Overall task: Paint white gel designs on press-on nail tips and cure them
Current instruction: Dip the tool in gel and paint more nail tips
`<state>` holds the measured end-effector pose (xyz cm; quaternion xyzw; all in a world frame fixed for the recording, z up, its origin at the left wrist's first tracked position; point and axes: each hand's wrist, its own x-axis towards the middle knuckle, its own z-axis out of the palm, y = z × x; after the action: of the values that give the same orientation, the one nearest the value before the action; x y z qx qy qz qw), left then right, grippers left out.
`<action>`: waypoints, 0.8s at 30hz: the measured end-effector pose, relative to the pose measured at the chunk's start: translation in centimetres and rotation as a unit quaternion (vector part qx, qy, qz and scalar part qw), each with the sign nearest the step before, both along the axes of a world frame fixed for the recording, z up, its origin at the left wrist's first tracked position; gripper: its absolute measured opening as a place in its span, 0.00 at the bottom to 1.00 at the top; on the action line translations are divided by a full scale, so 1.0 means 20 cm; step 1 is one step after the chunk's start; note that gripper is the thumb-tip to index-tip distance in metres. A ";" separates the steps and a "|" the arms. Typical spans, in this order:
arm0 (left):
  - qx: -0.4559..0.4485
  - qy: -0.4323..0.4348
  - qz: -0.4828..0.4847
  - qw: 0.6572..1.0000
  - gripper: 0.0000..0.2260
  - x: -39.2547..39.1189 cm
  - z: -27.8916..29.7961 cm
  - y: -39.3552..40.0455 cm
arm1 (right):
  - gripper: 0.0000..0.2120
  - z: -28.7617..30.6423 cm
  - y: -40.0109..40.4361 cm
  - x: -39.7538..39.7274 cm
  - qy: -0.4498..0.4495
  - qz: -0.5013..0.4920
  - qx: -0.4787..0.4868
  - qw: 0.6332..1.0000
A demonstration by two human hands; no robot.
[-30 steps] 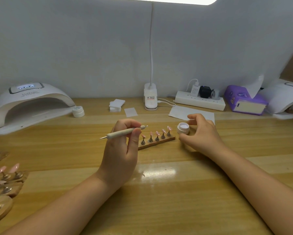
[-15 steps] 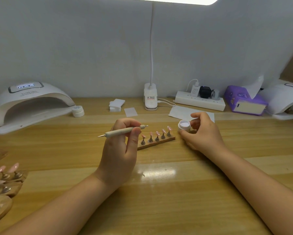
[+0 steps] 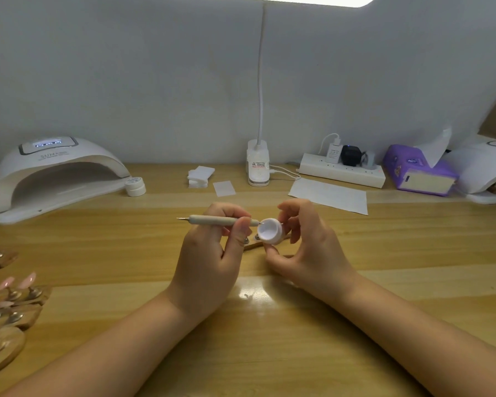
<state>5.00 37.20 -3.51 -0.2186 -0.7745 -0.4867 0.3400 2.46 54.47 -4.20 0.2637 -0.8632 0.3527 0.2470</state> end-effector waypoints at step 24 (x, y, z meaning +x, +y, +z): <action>-0.040 -0.018 0.024 0.999 0.07 -0.03 -0.04 0.00 | 0.27 0.00 -0.03 0.02 0.007 0.018 -0.017 1.000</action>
<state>4.35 37.27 -4.26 -0.2042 -0.8041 -0.4511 0.3289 2.77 53.81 -4.21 0.2776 -0.8502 0.3703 0.2508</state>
